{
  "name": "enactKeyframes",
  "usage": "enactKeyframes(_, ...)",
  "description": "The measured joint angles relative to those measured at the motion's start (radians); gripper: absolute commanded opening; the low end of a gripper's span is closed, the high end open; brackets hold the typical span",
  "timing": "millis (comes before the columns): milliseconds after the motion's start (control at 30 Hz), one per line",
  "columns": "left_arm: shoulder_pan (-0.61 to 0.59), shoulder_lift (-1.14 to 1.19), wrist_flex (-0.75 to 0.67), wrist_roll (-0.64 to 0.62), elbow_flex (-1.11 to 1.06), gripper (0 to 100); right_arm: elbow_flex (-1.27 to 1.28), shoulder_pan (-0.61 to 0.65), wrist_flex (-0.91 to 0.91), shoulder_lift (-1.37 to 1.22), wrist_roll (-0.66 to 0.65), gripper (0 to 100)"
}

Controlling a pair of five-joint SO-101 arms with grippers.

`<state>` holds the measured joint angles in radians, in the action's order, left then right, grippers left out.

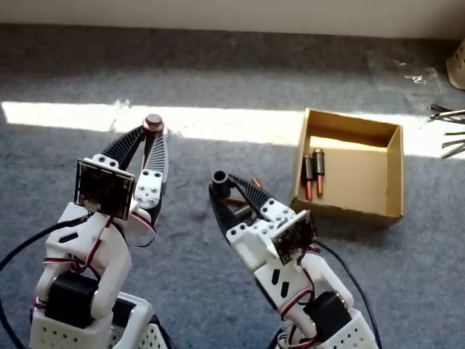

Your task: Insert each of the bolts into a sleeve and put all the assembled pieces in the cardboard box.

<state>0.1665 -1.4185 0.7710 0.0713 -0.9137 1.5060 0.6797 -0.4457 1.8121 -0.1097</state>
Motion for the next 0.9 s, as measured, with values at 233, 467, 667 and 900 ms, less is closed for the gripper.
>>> enactKeyframes(233,0.0,-0.204,-0.002,0.0,-0.126,1,0.023,0.003,-0.008,0.011,0.0,0.5)
enactKeyframes(467,0.0,-0.379,-0.094,-0.02,-0.25,1,0.115,0.031,0.034,0.012,-0.026,0.7)
enactKeyframes(667,0.0,-0.394,-0.247,-0.155,-0.319,1,0.163,0.046,0.192,0.011,-0.192,0.5)
enactKeyframes(900,0.071,-0.394,-0.308,-0.169,-0.37,1,0.164,0.046,0.261,0.011,-0.209,0.5)
